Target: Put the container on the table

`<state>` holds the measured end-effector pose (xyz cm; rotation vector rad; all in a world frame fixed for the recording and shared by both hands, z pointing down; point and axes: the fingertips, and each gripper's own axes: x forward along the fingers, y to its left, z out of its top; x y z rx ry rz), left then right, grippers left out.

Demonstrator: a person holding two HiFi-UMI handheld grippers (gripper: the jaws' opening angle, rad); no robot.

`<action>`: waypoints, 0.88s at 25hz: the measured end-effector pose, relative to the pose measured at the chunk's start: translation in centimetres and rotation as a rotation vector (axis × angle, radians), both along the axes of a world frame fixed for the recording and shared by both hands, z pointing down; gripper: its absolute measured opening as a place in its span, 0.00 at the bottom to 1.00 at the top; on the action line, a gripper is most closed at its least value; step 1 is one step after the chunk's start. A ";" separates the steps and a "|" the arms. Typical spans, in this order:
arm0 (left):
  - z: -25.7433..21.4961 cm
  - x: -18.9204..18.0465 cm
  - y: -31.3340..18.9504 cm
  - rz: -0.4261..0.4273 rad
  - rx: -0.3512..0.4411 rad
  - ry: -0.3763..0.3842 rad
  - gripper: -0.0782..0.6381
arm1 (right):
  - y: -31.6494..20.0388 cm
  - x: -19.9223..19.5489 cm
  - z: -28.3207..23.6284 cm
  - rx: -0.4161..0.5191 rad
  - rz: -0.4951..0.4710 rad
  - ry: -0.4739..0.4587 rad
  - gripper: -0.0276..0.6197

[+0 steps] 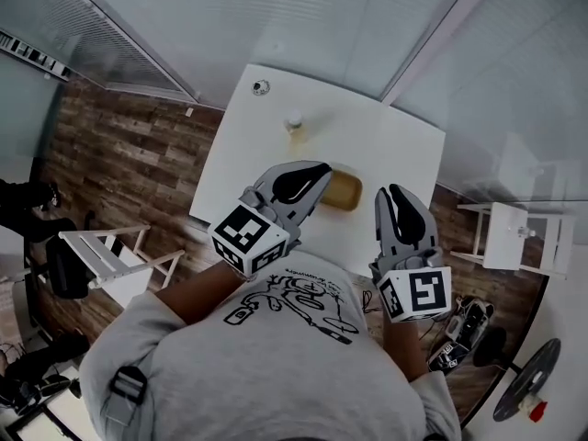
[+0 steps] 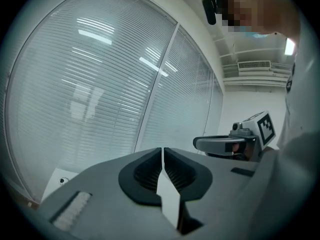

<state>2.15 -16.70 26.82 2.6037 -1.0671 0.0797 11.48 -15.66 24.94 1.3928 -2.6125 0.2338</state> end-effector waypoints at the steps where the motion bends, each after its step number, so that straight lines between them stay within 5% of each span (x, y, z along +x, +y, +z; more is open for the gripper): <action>1: -0.2 0.1 0.1 0.004 0.001 0.004 0.13 | 0.0 0.0 -0.3 0.004 0.001 -0.003 0.12; 22: -2.8 -0.2 -0.4 0.003 0.036 0.080 0.13 | -0.4 -0.4 -2.6 0.046 0.006 -0.024 0.11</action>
